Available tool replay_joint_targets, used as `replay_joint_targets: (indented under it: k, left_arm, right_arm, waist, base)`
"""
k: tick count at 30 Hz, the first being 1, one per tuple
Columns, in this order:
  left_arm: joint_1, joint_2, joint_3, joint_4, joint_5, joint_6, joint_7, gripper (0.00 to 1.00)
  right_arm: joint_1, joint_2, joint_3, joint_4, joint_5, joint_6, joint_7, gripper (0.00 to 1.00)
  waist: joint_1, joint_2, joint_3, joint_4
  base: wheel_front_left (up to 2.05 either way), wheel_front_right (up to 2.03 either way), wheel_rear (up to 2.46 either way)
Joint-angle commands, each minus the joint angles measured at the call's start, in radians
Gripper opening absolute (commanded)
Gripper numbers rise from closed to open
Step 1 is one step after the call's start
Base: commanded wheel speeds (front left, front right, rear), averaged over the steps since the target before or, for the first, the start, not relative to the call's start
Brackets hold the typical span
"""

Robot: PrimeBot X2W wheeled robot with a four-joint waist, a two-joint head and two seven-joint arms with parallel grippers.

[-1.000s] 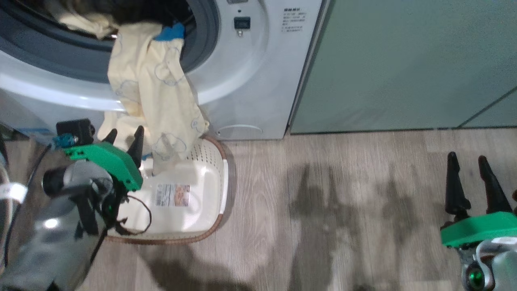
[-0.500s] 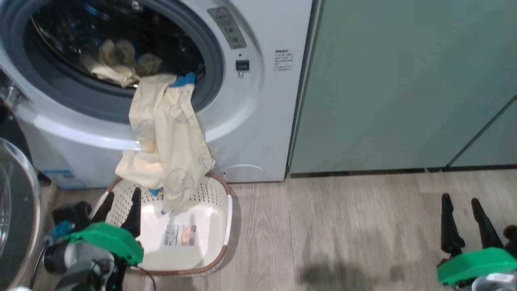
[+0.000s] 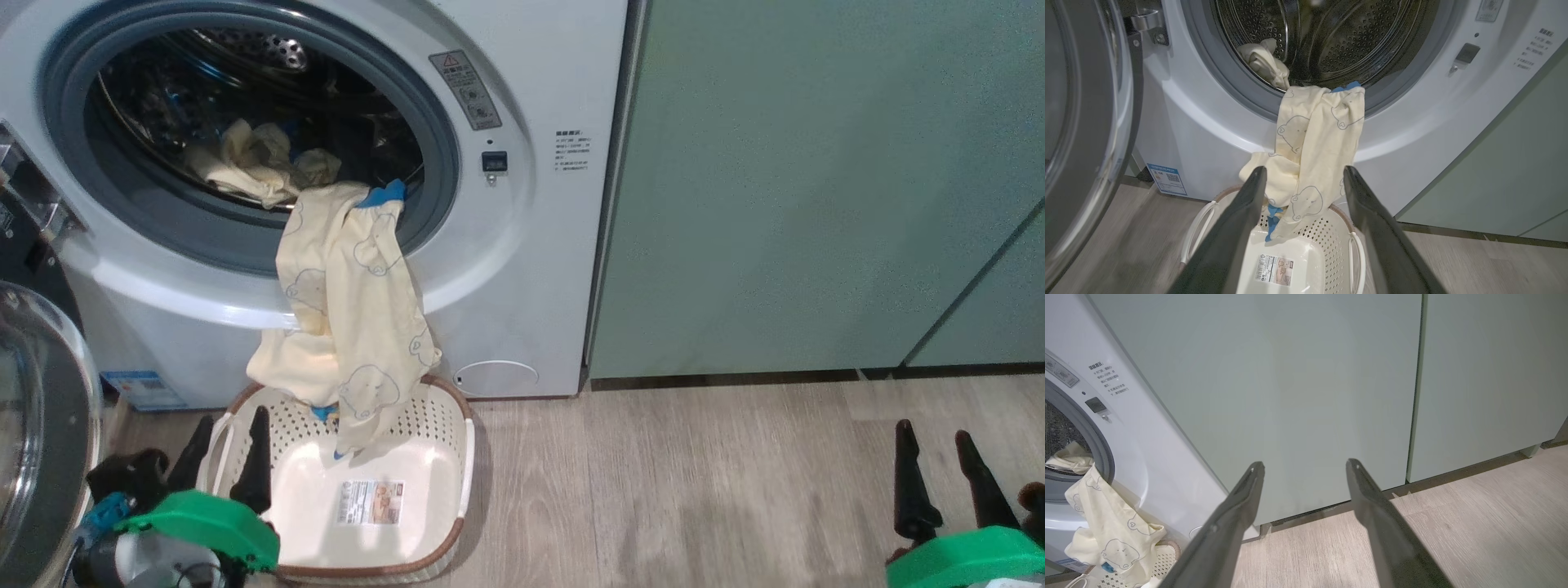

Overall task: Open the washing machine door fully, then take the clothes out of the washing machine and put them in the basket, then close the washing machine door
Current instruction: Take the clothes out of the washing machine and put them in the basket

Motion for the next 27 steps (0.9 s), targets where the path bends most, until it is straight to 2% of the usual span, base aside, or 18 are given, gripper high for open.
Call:
replay_joint_targets:
  k: [1, 9, 15, 21, 27]
  left_arm:
    - [-0.023, 0.013, 0.048, -0.038, 0.014, -0.005, -0.009, 1.0]
    - [-0.001, -0.005, 0.078, -0.066, 0.038, -0.008, -0.009, 1.0]
    - [-0.012, 0.003, 0.033, -0.062, 0.036, -0.009, -0.009, 1.0]
    - [-0.092, 0.052, -0.035, 0.018, 0.008, -0.009, 0.008, 1.0]
    - [-0.243, 0.122, -0.102, 0.092, -0.01, -0.009, 0.118, 1.0]
  right_arm:
    - [-0.02, -0.006, 0.02, -0.032, 0.0, 0.004, -0.01, 1.0]
    - [-0.014, -0.006, 0.014, -0.032, 0.003, 0.004, -0.01, 1.0]
    - [-0.016, -0.006, 0.011, -0.032, 0.004, 0.004, -0.01, 1.0]
    - [-0.025, -0.004, 0.012, -0.034, 0.004, 0.004, -0.01, 1.0]
    - [-0.049, 0.0, 0.015, -0.043, 0.004, 0.004, -0.01, 1.0]
  waist:
    - [0.0001, -0.0001, -0.003, -0.001]
    - [0.0001, -0.0001, -0.01, -0.001]
    - [0.0001, -0.0001, -0.007, 0.004]
    - [0.0001, -0.0001, 0.015, 0.014]
    - [0.0001, -0.0001, 0.064, 0.013]
  base:
    - [0.0, 0.0, 0.0]
    - [0.0, 0.0, 0.0]
    - [0.0, 0.0, 0.0]
    - [0.0, 0.0, 0.0]
    - [0.0, 0.0, 0.0]
